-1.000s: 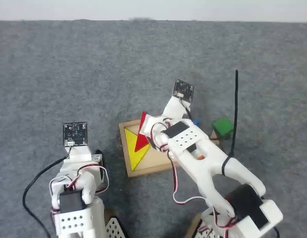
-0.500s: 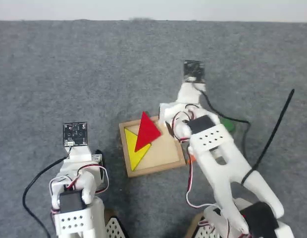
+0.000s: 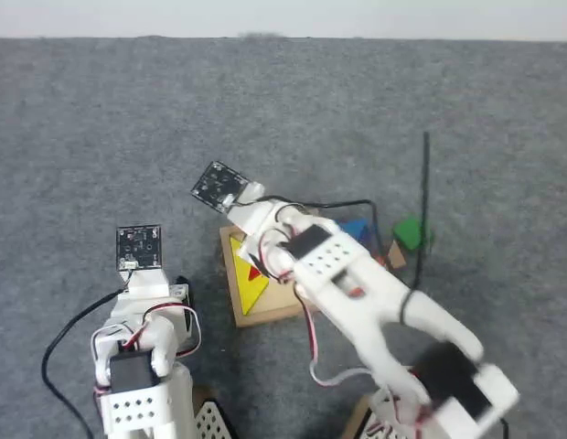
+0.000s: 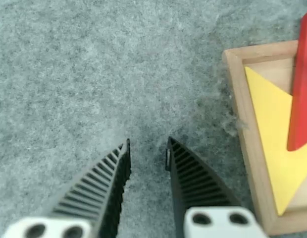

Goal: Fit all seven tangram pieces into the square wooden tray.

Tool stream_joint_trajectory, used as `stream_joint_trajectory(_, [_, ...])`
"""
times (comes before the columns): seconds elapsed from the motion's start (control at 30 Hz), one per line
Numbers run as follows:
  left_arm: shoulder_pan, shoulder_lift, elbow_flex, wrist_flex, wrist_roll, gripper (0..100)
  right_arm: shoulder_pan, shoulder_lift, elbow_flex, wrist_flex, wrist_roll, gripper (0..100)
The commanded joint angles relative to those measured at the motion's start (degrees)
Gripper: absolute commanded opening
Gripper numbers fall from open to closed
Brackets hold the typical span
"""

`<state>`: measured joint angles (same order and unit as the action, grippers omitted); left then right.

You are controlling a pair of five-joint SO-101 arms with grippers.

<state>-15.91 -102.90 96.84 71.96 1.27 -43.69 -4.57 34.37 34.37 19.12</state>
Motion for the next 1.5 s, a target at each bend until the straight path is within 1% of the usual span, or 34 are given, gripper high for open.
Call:
stream_joint_trajectory(0.0, [-0.4,-0.8,-0.3,0.1,-0.3,11,-0.3,5.1,-7.7,-1.0,3.0,0.8])
stream_joint_trajectory(0.17, [-0.4,-0.8,-0.3,0.1,-0.3,11,-0.2,11.6,-13.1,-1.0,3.3,0.8])
stream_joint_trajectory(0.33, [-0.4,-0.8,-0.3,0.1,-0.3,11,1.8,14.5,-14.0,-1.0,3.4,0.7])
stream_joint_trajectory(0.6, [-0.4,-0.8,-0.3,0.1,-0.3,11,8.0,14.0,-14.0,0.4,2.6,0.7])
stream_joint_trajectory(1.0, [-0.4,-0.8,-0.3,0.1,-0.3,11,12.3,7.3,-9.1,0.4,1.7,0.7])
stream_joint_trajectory(1.27, [-0.4,-0.8,-0.3,0.1,-0.3,11,12.1,7.4,-8.4,-0.1,1.7,0.7])
stream_joint_trajectory(1.37, [-0.4,-0.8,-0.3,0.1,-0.3,11,12.0,7.1,-8.4,-2.7,1.5,0.7])
stream_joint_trajectory(1.47, [-0.4,-0.8,-0.3,0.1,-0.3,11,9.8,7.4,-8.5,-4.4,1.5,0.7])
